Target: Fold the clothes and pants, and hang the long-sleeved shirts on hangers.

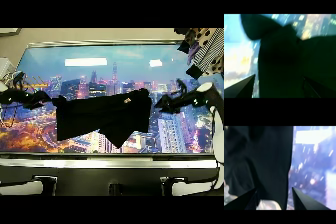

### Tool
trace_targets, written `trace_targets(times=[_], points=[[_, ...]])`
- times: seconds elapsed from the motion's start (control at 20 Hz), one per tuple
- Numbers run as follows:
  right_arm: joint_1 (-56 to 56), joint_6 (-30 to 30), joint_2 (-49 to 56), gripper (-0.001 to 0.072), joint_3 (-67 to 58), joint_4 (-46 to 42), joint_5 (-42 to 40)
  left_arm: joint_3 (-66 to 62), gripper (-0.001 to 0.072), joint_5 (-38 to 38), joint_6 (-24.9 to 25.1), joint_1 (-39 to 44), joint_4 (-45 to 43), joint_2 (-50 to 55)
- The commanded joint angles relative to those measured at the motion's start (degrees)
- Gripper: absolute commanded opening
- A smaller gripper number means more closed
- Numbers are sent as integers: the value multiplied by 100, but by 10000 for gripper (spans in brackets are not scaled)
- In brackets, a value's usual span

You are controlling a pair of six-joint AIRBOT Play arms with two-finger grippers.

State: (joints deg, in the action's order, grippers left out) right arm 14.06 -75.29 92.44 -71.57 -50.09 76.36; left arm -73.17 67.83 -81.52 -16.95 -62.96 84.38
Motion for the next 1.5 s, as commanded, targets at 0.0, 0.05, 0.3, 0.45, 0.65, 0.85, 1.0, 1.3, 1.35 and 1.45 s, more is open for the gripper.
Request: trace_targets(times=[0.0,0.05,0.3,0.45,0.65,0.85,1.0,1.3,1.35,1.45], points=[[-179,376,-308,474,1209,328,-566,1202,635,11,55,-378,111,-833],[-267,420,-310,474,1331,396,-767,1458,635,24,55,-420,131,-1001],[-745,455,-291,473,1399,382,-1578,2424,635,26,57,-452,201,-1648],[-831,365,-199,473,1399,398,-1711,2861,634,0,109,-562,455,-1888],[-831,363,-76,428,1399,339,-1615,3272,635,-7,229,-800,527,-2118],[-824,717,-144,30,1397,826,-1585,3547,634,20,695,-833,1010,-2135],[-826,710,-341,30,1397,914,-1488,3827,635,-35,841,-833,1095,-2133],[-826,691,-662,30,1397,903,-1241,4253,634,-249,911,-831,1093,-2079],[-826,691,-699,30,1397,903,-1220,4297,634,-306,911,-831,1093,-2057],[-826,691,-765,30,1397,903,-1161,4336,635,-424,911,-828,1095,-2000]])
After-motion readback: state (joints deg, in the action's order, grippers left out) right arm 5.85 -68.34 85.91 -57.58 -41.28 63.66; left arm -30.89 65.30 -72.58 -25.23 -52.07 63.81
